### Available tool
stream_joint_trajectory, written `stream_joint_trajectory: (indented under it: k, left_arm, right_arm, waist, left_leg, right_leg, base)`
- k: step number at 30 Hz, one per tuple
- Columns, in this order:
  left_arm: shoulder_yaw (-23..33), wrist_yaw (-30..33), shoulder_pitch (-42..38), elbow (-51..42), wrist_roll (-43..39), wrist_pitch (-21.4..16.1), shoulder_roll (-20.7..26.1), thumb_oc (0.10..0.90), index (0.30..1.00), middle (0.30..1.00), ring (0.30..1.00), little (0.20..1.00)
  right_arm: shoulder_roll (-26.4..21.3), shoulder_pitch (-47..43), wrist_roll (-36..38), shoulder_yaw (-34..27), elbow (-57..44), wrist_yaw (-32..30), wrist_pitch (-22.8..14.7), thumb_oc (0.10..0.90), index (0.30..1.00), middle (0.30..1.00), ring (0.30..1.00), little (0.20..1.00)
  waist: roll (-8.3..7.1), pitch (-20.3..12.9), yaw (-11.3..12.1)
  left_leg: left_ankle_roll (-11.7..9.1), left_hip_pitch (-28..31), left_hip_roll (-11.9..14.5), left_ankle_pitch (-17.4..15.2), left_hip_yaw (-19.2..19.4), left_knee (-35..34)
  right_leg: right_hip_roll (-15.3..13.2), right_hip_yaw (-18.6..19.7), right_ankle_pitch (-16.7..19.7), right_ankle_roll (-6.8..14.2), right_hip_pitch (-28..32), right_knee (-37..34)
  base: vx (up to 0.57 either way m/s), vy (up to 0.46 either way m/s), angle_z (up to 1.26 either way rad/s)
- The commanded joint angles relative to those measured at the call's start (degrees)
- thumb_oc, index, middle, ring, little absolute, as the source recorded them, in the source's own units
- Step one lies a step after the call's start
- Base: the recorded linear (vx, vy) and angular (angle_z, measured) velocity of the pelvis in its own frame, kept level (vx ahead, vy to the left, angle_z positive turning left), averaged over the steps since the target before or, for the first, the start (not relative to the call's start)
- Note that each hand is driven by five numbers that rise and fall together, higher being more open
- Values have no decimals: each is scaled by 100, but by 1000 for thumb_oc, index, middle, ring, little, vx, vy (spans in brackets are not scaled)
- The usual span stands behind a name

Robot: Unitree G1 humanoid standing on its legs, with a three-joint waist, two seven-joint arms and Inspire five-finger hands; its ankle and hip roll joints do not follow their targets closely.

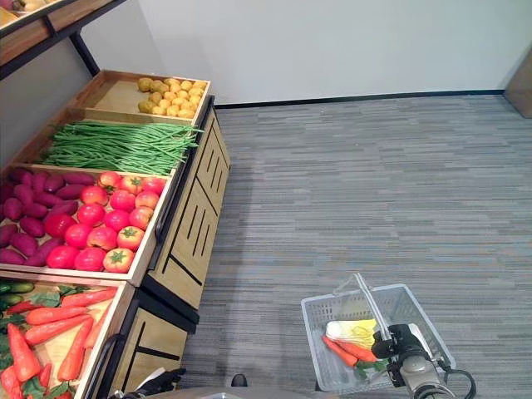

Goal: Get the vegetables into the basket

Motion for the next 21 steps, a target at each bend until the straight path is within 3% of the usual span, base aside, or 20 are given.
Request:
stream_joint_trajectory:
  k: [1, 2, 11, 21]
  left_arm:
    - [283, 327, -298, 53, 98, -23, 287, 900, 1000, 1000, 1000, 1000]
    - [330, 352, -303, 115, 62, 7, 267, 900, 1000, 1000, 1000, 1000]
    - [575, 402, -212, 264, -190, 120, 104, 900, 1000, 1000, 1000, 1000]
    - [643, 422, -253, 457, -72, 198, 23, 900, 1000, 1000, 1000, 1000]
  right_arm:
    - [-436, -985, 137, -126, 75, -324, -332, 639, 635, 635, 635, 635]
    - [-476, -1014, 124, -133, 210, -296, -281, 900, 1000, 1000, 1000, 1000]
    - [-684, -1161, 28, -140, 392, -213, -180, 900, 1000, 1000, 1000, 1000]
    - [-351, -693, -42, -93, 466, 33, -167, 900, 1000, 1000, 1000, 1000]
  waist:
    - [-387, 74, 120]
    - [-387, 90, 134]
    - [-379, 157, 168]
    - [-453, 90, 126]
  left_leg:
    - [-292, -258, 155, 18, -368, -15]
    - [-292, -267, 159, 28, -371, -15]
    - [-298, -285, 186, 53, -383, -15]
    - [-296, -191, 197, 3, -392, -15]
  right_leg:
    - [-232, -30, 105, 301, -135, 30]
    - [-224, -20, 108, 298, -152, 30]
    - [-184, -7, 93, 279, -175, 30]
    - [-166, -35, 43, 270, -63, 30]
  base:
    - [0, 0, 0]
    - [-10, -32, -1]
    - [0, -3, 0]
    - [0, 0, 0]
